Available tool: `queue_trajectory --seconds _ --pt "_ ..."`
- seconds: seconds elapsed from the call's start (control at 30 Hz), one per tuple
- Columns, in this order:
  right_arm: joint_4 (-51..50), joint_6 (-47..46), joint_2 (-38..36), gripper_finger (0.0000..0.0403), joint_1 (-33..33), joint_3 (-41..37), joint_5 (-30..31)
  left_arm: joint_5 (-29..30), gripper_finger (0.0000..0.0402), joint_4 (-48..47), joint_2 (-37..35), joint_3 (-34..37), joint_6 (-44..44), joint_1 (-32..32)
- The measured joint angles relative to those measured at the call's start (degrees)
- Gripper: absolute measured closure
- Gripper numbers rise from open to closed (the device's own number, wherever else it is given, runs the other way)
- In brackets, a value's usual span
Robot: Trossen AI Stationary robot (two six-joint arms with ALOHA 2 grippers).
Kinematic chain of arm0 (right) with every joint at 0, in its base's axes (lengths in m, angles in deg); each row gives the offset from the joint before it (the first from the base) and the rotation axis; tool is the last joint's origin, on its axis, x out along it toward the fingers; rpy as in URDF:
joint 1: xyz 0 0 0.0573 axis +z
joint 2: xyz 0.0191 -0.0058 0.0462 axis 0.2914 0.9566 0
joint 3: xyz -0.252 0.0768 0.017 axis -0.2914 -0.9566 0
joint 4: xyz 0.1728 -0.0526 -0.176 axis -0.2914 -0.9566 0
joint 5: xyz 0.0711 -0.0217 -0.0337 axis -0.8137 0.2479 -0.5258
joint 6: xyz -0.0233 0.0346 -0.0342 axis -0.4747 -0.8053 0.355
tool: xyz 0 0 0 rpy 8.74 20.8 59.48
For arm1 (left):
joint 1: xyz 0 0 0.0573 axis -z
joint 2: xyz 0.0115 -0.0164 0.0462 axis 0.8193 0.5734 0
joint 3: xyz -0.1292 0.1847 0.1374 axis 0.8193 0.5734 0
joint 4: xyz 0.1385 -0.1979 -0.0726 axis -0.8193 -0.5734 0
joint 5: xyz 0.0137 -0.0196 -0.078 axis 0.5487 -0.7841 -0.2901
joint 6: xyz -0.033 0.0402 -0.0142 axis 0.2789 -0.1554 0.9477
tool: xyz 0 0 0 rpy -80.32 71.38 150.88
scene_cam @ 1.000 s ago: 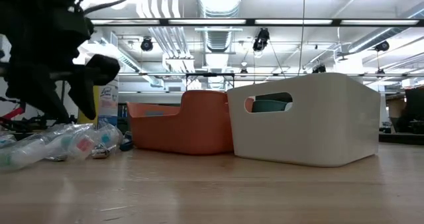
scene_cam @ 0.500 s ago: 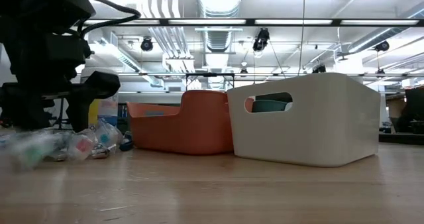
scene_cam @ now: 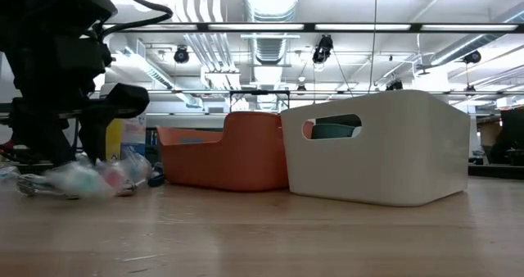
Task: Pick & Place Travel size toiletries
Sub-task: Put the light blue toothbrush into the black bin
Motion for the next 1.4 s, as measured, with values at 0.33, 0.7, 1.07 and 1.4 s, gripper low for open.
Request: queue_trajectory --seconds 0.33,0.7,1.07,1.4 --pt "0.0 0.0 0.0 0.0369 0.0 0.0 0.0 0.0 0.0369 -0.6 0.0 -0.5 -1.0 0.0" --pt "0.0 0.1 0.0 0.0369 0.0 0.0 0.0 0.0 0.0363 -4.7 0.0 -5.7 -0.9 0.0" --pt "0.0 0.0 0.0 0.0369 0.0 0.0 0.0 0.1 0.0363 -15.7 0.0 -14.7 -0.9 0.0" --pt "0.0 0.0 0.0 0.0369 0.0 0.0 0.0 0.2 0.0363 -16.4 -2.4 -17.4 -2.0 -0.2"
